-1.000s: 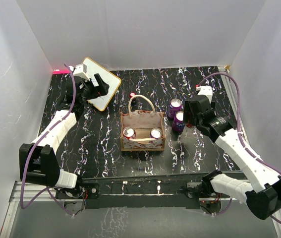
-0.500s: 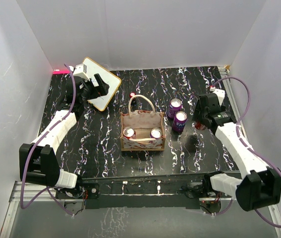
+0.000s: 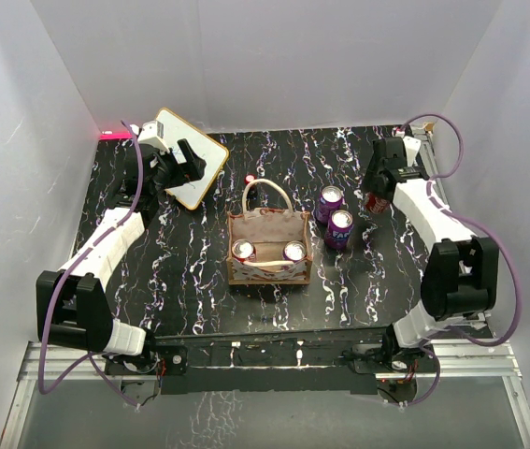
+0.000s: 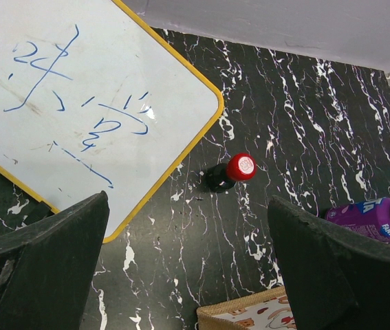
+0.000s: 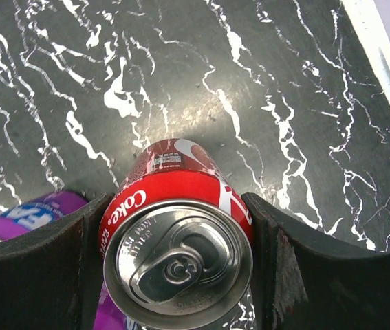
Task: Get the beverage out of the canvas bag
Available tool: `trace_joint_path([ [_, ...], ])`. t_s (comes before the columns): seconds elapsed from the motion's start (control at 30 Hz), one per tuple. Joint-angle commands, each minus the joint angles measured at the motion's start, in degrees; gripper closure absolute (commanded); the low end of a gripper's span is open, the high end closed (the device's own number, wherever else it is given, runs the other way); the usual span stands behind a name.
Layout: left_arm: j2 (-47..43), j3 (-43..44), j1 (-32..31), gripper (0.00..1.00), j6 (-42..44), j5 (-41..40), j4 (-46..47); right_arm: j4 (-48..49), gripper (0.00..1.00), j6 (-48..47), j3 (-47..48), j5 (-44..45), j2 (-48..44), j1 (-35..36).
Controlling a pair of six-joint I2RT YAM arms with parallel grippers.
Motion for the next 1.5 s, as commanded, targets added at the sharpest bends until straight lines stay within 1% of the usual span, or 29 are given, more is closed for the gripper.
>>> trace_joint_path([
  [0.0, -1.7, 2.0, 0.2, 0.03, 0.3, -0.2, 0.4, 7.4, 0.92, 0.1, 6.1, 3.7, 2.2, -1.7],
  [0.13, -1.7, 2.0, 0.2, 0.03, 0.3, -0.2, 0.4, 5.5, 0.92, 0.3, 9.7, 3.0, 7.7, -2.4],
  [0.3, -1.5, 2.0, 0.3, 0.03, 0.3, -0.1, 0.5, 3.6, 0.92, 1.3, 13.0, 0.1, 13.8, -2.5],
  [0.53, -0.9, 2.2, 0.2, 0.03, 0.2, 0.1, 0.5, 2.7, 0.92, 2.1, 15.1, 0.7, 17.5, -2.5],
  [0.67, -0.6, 2.2, 0.3, 0.03, 0.2, 0.1, 0.5, 2.7, 0.86, 2.2, 14.6, -0.2, 18.1, -2.5],
  [0.77, -0.6, 2.2, 0.2, 0.03, 0.1, 0.4, 0.5, 2.7, 0.75, 2.2, 13.9, -1.2, 18.1, -2.5],
  [1.03, -0.5, 2.2, 0.2, 0.03, -0.1, 0.5, 0.5, 2.6, 0.30, 1.6, 12.7, -2.0, 15.9, -2.5],
  [1.13, -0.5, 2.2, 0.2, 0.03, 0.0, 0.5, 0.5, 2.6, 0.17, 1.1, 12.5, -3.4, 14.6, -2.5],
  [1.17, -0.5, 2.2, 0.2, 0.03, 0.0, 0.5, 0.5, 2.6, 0.15, 1.0, 12.3, -4.0, 14.0, -2.5],
  [1.27, -0.5, 2.2, 0.2, 0.03, -0.1, 0.5, 0.6, 2.7, 0.02, 1.0, 11.4, -5.7, 11.7, -2.5],
  [1.37, -0.5, 2.2, 0.2, 0.03, -0.1, 0.6, 0.5, 2.6, 0.01, 1.1, 9.0, -7.1, 7.7, -2.4],
  [1.47, -0.7, 2.3, 0.2, 0.03, -0.1, 0.5, 0.4, 4.4, 0.01, 0.8, 3.2, -8.7, 2.1, -2.4],
])
